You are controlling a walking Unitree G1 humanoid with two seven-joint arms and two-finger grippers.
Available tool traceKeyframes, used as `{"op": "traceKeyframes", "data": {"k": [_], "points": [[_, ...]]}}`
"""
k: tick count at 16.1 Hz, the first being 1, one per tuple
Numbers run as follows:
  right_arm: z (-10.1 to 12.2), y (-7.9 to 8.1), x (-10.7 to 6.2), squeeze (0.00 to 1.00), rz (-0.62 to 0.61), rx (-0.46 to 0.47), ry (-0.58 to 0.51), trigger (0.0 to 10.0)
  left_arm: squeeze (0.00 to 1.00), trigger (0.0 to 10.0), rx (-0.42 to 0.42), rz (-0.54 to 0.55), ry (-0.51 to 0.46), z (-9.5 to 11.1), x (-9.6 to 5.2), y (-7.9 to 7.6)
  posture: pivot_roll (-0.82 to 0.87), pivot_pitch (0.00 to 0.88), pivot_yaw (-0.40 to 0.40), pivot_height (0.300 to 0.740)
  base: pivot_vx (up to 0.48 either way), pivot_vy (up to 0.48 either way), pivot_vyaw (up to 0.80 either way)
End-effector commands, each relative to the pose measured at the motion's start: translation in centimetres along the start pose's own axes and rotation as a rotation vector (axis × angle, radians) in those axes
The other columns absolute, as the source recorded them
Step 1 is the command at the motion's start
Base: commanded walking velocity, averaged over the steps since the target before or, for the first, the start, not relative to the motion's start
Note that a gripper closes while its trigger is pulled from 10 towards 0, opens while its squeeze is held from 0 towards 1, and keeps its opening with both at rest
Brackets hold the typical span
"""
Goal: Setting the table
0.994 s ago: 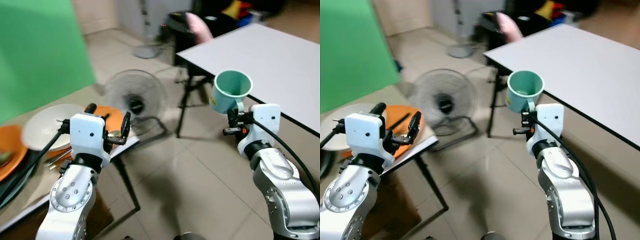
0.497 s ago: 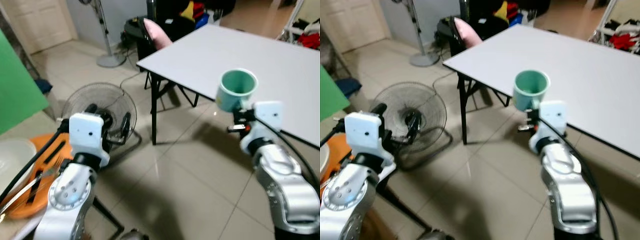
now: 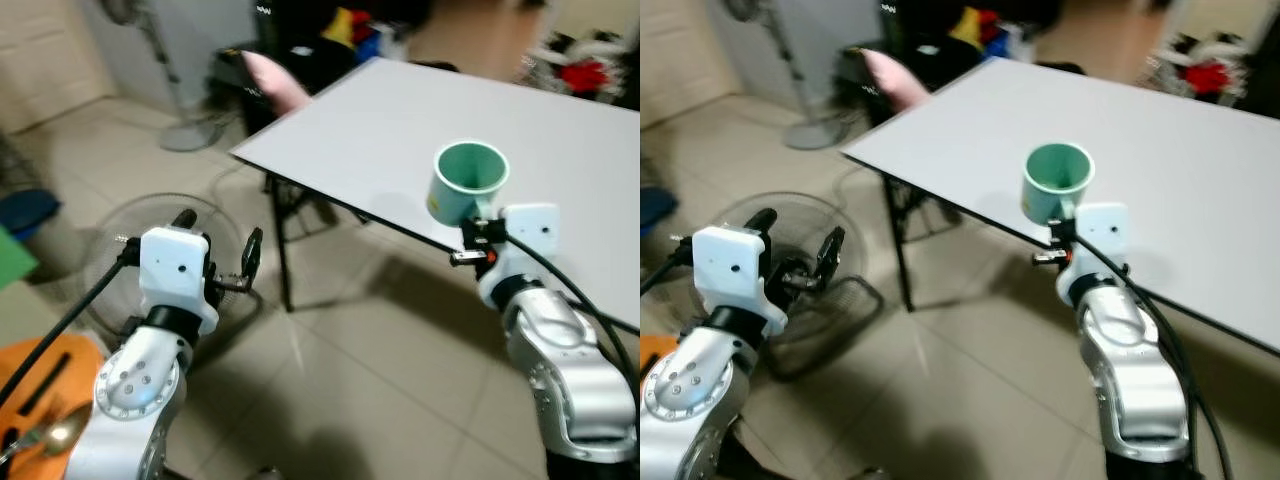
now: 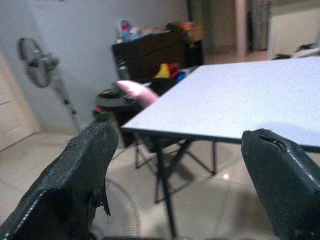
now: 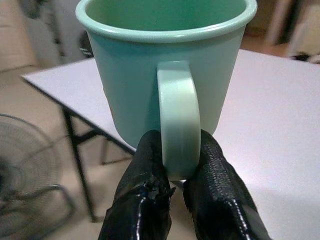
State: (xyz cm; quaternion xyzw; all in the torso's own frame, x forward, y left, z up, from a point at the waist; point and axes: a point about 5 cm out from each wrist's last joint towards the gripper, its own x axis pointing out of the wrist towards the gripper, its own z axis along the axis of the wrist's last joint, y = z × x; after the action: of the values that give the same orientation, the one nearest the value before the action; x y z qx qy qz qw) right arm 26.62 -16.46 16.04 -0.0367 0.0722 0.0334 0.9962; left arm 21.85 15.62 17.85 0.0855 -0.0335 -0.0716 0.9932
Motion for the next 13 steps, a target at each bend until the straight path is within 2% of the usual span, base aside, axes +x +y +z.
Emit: {"op": "traceKeyframes", "data": {"k": [1, 4, 10, 13], "points": [[0.7, 0.4, 0.2, 0.00, 0.026, -0.003, -0.031, 10.0, 0.00, 10.0, 0.002, -0.007, 0.006, 0.0, 0.1, 0.1, -0.08, 0.004, 0.039, 0.740, 0.360, 0.000, 0.00], [0.7, 0.5, 0.4, 0.00, 0.037, -0.012, -0.030, 10.0, 0.00, 10.0, -0.008, -0.027, 0.013, -0.2, 0.2, -0.4, -0.08, 0.000, 0.036, 0.740, 0.364, 0.000, 0.00], [0.7, 0.6, 0.6, 0.00, 0.047, 0.000, -0.015, 10.0, 0.00, 10.0, -0.020, -0.067, 0.027, -0.4, 0.0, -0.9, -0.08, 0.003, 0.029, 0.740, 0.357, 0.000, -0.71], [0.7, 0.6, 0.8, 0.00, 0.056, -0.003, -0.013, 10.0, 0.00, 10.0, -0.023, -0.094, 0.039, -0.7, -0.1, -1.2, -0.07, 0.003, 0.026, 0.740, 0.341, 0.000, 0.00]]}}
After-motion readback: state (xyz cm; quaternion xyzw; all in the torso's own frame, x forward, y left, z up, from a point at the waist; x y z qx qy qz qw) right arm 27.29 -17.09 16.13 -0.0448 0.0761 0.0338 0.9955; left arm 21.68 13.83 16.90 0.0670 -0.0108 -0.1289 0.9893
